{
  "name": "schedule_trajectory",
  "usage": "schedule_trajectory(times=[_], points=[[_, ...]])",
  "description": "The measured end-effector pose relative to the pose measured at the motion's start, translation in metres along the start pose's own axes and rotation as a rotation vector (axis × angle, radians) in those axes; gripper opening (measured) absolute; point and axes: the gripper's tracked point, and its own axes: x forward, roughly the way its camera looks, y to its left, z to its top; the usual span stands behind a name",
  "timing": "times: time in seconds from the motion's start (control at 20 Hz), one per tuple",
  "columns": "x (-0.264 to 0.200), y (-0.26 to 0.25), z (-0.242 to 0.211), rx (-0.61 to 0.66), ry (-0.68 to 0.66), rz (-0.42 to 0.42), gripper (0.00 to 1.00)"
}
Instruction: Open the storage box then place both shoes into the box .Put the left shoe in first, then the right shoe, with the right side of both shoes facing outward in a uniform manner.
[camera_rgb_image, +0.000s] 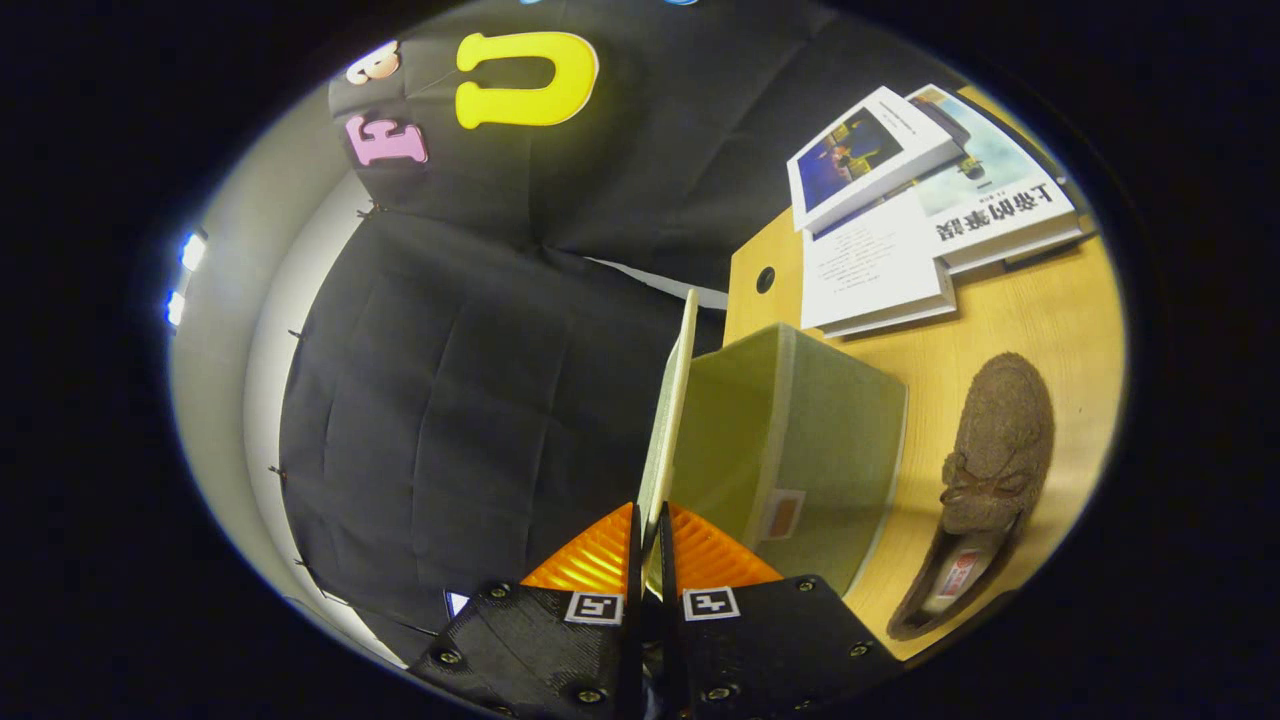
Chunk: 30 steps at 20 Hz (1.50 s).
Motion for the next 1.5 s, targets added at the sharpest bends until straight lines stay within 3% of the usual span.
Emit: schedule_trajectory(times=[0.5, 1.05, 1.3, 1.4, 1.5], points=[[0.063, 0.087, 0.011, -0.185, 0.024, -0.058, 0.08], [0.175, 0.131, -0.011, -0.200, 0.081, -0.035, 0.10], [0.196, 0.142, -0.020, -0.249, 0.089, -0.055, 0.10], [0.192, 0.137, -0.014, -0.300, 0.078, -0.075, 0.16], [0.184, 0.137, -0.009, -0.361, 0.062, -0.087, 0.53]])
